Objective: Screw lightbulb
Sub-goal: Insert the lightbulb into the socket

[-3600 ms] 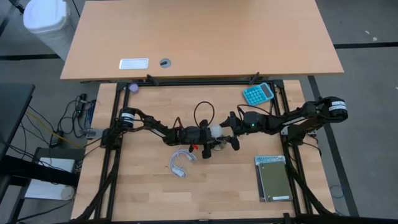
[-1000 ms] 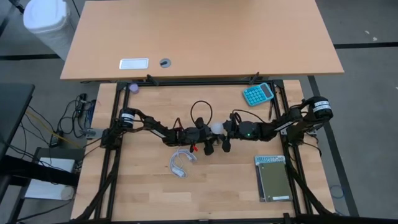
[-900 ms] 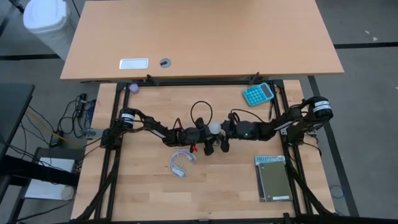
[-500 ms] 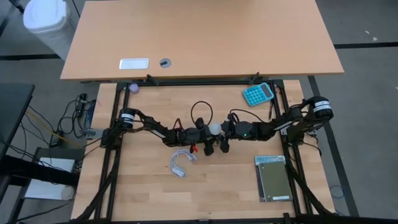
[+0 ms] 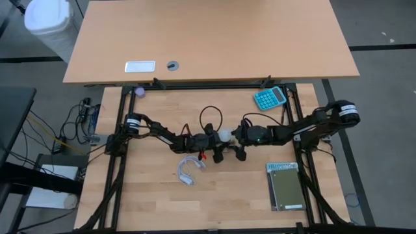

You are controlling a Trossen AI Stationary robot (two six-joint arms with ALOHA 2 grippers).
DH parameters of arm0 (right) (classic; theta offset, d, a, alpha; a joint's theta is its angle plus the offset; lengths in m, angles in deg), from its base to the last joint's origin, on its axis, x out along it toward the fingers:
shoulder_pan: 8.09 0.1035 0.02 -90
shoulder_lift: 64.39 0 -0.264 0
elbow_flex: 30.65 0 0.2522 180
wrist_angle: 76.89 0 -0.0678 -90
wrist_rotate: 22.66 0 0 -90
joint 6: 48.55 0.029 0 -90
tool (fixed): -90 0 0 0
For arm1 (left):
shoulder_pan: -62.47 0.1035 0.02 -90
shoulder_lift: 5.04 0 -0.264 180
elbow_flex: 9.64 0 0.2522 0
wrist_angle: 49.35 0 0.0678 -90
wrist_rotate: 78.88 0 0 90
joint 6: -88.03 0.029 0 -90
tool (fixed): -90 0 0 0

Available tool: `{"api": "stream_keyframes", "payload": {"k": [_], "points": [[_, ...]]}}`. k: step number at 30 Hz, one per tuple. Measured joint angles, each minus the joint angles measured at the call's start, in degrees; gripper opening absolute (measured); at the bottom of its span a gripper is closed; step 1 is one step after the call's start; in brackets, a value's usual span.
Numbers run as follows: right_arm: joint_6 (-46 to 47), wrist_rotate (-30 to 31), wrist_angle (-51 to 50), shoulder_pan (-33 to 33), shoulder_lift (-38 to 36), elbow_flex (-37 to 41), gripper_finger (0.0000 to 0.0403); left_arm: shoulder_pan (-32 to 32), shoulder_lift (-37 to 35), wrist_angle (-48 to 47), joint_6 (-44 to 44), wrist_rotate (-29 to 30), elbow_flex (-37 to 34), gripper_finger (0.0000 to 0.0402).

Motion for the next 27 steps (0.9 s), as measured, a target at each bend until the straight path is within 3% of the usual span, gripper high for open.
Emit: {"api": "stream_keyframes", "payload": {"k": [6,12,18,22,27], "points": [[-0.2,0.4,-8.8,-0.3,-7.0,-0.1,0.0341,0.0,0.0,0.4,0.3,0.0,0.0,0.0193],[-0.4,-0.6,-9.1,-1.1,-10.1,-0.1,0.0341,0.0,0.0,0.4,0.3,-0.1,0.0,0.0193],[-2.2,-6.7,-4.5,-1.9,-6.4,-0.1,0.0332,0.0,0.1,0.7,1.3,-0.4,0.0,0.0193],[-5.7,-6.3,2.9,-2.5,-3.1,-0.2,0.0321,0.0,0.1,0.7,1.8,-1.7,0.0,0.0193],[-5.0,-8.5,5.1,-3.5,-1.3,-0.2,0.0309,0.0,0.1,0.6,1.6,-1.8,0.0,0.0193]]}}
